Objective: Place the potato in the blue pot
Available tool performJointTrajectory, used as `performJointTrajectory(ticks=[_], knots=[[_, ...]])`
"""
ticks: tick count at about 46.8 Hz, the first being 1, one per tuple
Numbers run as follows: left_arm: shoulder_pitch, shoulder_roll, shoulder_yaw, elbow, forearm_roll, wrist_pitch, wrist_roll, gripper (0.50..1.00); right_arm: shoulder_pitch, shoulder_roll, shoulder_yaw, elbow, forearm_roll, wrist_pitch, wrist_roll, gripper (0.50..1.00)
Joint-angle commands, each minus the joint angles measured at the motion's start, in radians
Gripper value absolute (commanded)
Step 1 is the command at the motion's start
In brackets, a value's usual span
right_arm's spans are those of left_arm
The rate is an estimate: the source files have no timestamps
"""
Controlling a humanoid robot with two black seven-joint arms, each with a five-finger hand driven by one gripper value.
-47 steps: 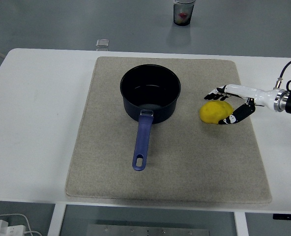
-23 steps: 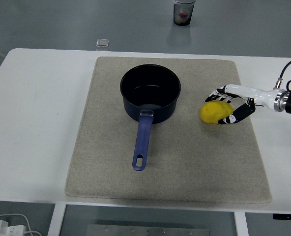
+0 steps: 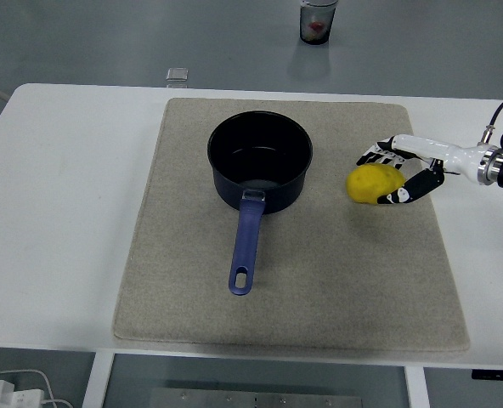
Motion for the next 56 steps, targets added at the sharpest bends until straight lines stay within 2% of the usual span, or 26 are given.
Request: performJointTrajectory(ticks=[1,15,29,40,56], knots=[[0.000,0.000,0.000,0.000,0.001,0.000,0.000,0.996,0.001,0.003,0.002,-0.004,0.003,-0.001,0.005,0.500],[0.000,0.000,0.000,0.000,0.000,-0.001,0.000,0.996,0.035,0.028,0.003,-0.021,0.011,-0.037,0.019,0.500],[0.000,0.000,0.000,0.000,0.000,0.000,0.000,0.996,0.121,0.032,0.066,-0.027,0.067,-0.006,0.019,0.500],[0.000,0.000,0.000,0.000,0.000,0.000,0.000,0.996,0.176,0.098,0.066,-0.027,0.074,0.002,0.019,0.500],[0.000,0.000,0.000,0.000,0.000,0.000,0.000,0.996,0.185,0.207,0.068,-0.029,0.074,-0.009,0.031,0.500]])
